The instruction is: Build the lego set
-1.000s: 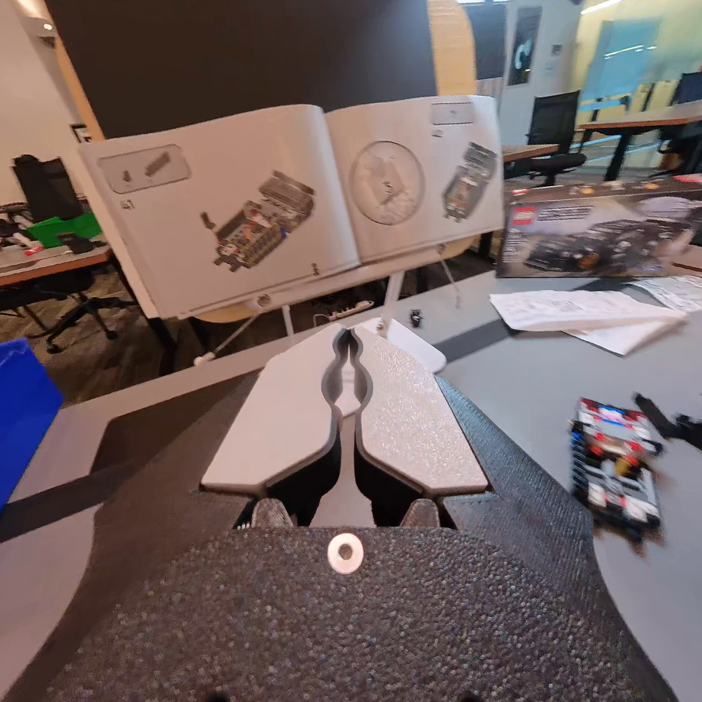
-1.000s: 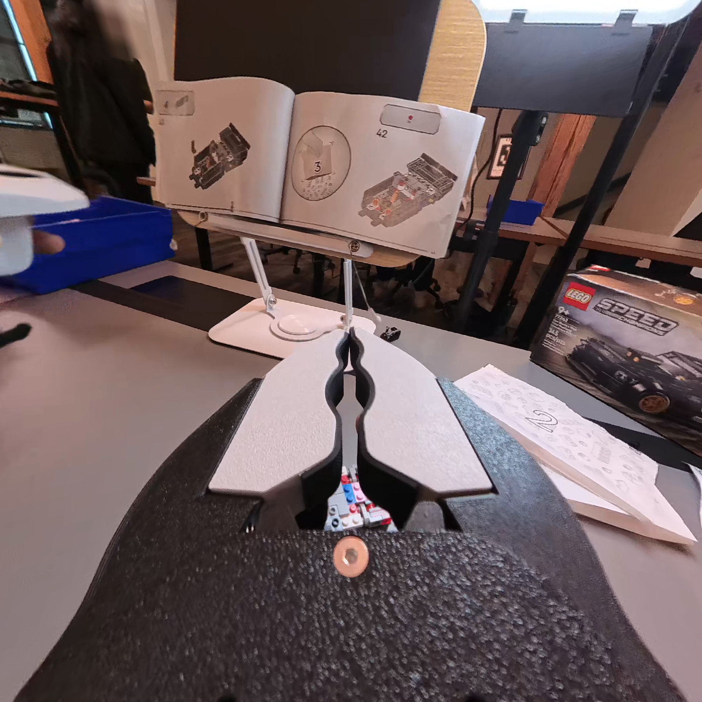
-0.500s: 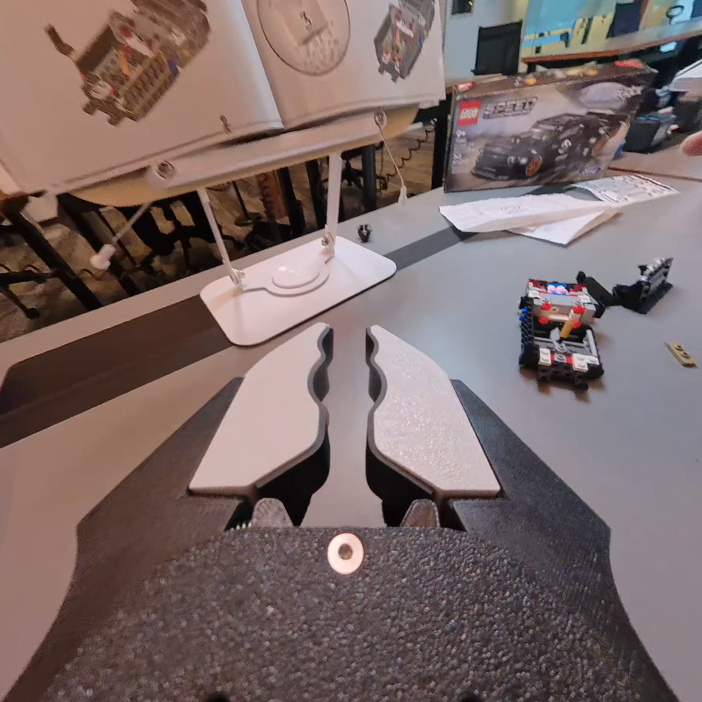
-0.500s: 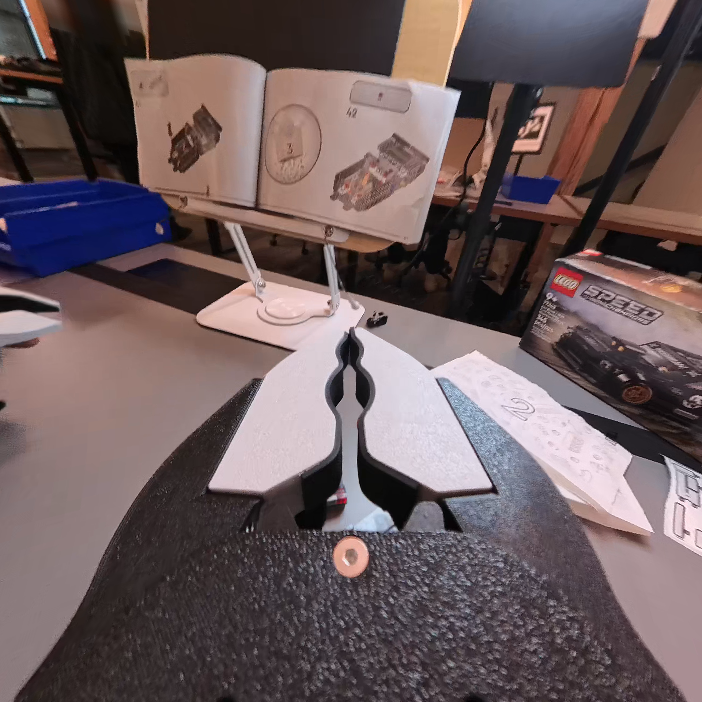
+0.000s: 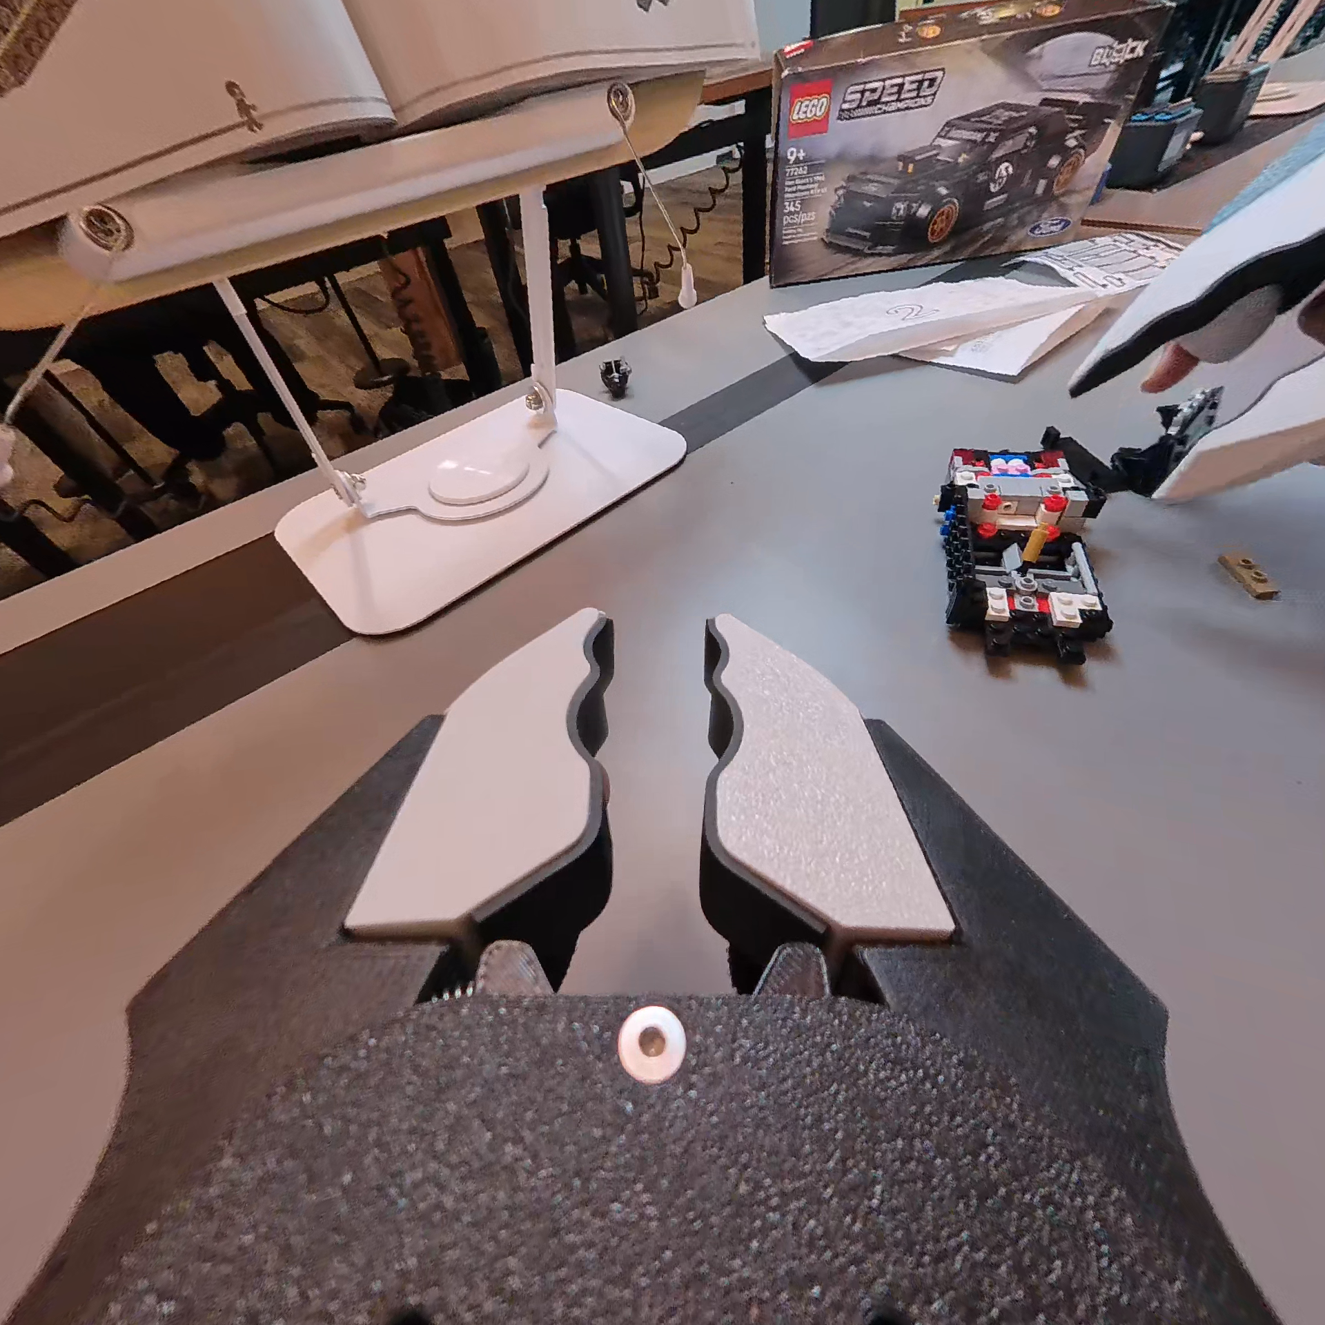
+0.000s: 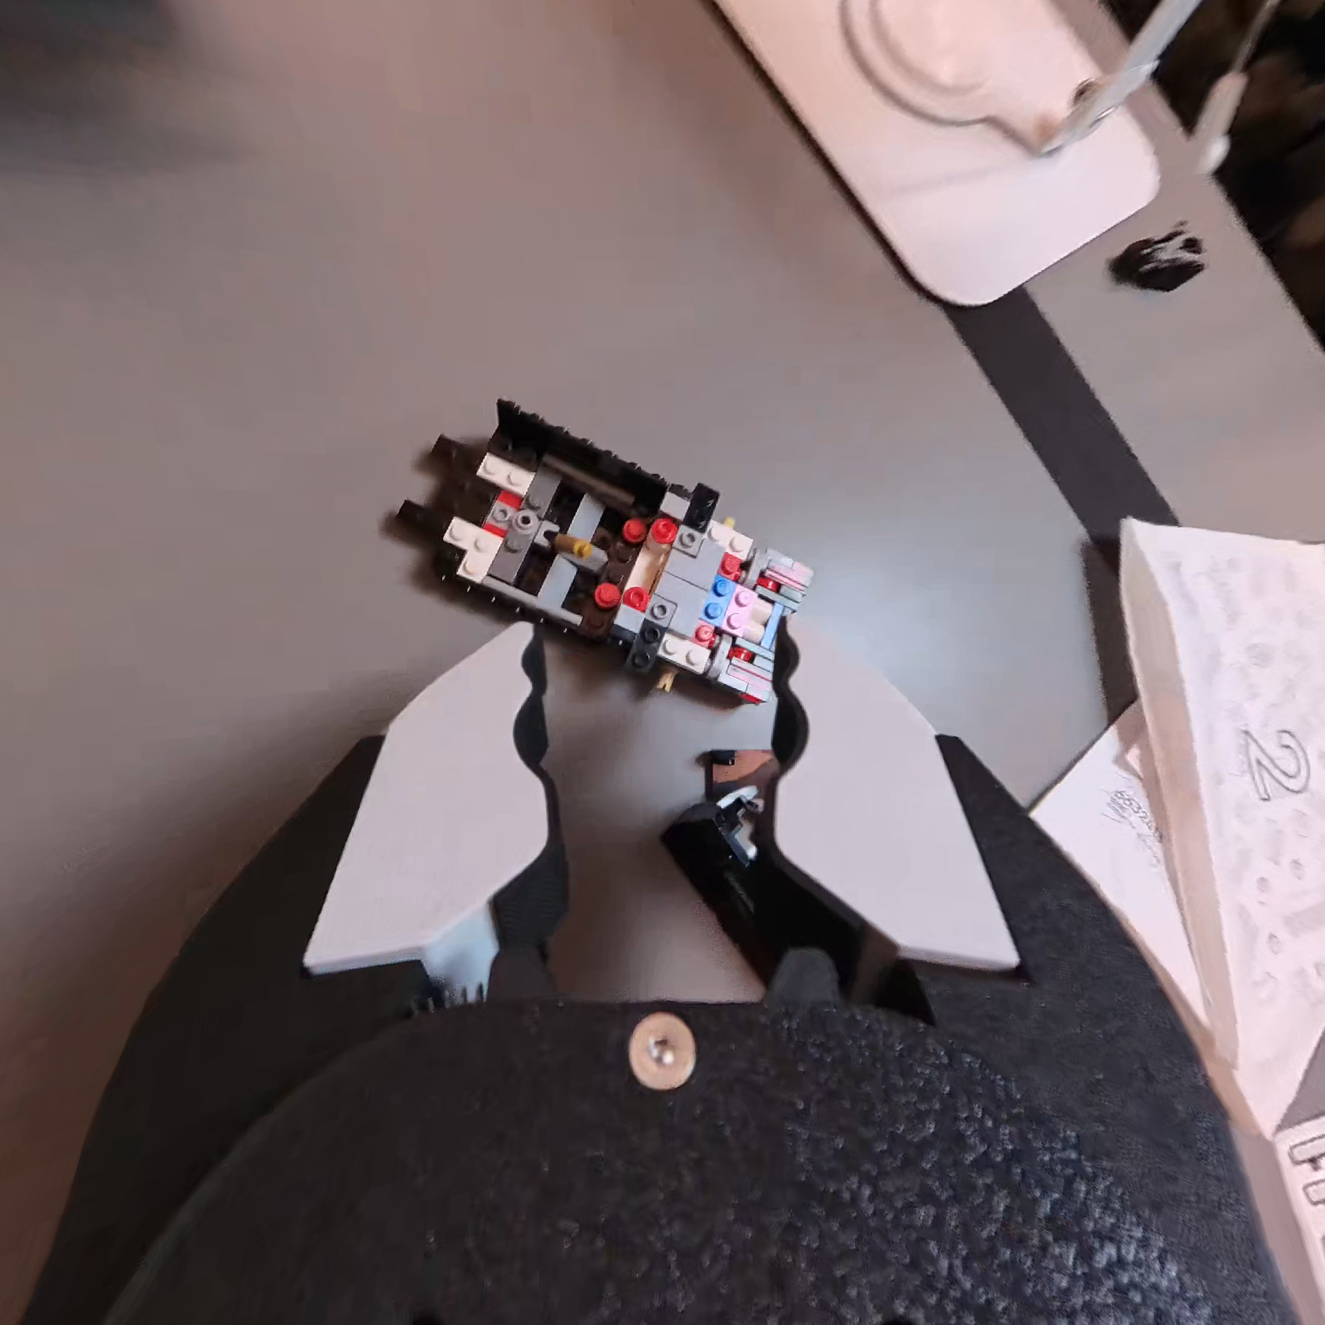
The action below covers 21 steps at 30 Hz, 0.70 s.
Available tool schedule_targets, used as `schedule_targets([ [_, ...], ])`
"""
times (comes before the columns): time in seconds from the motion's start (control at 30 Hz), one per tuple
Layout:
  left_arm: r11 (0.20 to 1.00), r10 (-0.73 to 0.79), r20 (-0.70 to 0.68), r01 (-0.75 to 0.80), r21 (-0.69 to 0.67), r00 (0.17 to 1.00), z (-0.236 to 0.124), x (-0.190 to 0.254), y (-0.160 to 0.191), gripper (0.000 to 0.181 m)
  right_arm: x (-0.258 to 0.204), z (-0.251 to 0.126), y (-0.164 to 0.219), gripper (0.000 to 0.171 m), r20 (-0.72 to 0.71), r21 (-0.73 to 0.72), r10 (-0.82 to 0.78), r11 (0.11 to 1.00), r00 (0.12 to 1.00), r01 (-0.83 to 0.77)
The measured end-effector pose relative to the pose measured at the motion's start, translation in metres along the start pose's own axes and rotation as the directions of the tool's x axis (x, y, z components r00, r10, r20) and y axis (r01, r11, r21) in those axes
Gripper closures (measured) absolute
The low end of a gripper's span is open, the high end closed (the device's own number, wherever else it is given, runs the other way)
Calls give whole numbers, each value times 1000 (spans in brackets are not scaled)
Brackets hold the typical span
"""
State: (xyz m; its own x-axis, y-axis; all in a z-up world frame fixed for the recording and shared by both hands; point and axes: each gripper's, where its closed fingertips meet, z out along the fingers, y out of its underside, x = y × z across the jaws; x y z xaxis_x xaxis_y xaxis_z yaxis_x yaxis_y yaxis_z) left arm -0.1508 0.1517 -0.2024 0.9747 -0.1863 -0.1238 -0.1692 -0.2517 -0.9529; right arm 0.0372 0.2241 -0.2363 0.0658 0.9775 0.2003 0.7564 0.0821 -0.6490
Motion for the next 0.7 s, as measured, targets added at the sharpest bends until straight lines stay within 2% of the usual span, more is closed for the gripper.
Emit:
schedule_targets([
  [0.1,1000,8,-10,-8,-9,1000,-3,4,4,158,0,9,2,98,69,-123,-120,984,990,128],
  [0.2,1000,19,-23,-19,-15,1000,-4,6,5,158,6,21,13,88,150,-307,-255,906,955,291],
  [0.37,1000,30,-50,-30,-5,998,-4,7,2,159,6,35,18,86,285,-427,-341,792,896,437],
  [0.5,999,37,-62,-38,-14,997,-4,9,4,160,-9,46,10,96,310,-398,-331,806,891,438],
  [0.7,998,56,-75,-56,9,996,-6,15,-4,161,-51,50,-9,98,303,-348,-347,827,888,442],
])
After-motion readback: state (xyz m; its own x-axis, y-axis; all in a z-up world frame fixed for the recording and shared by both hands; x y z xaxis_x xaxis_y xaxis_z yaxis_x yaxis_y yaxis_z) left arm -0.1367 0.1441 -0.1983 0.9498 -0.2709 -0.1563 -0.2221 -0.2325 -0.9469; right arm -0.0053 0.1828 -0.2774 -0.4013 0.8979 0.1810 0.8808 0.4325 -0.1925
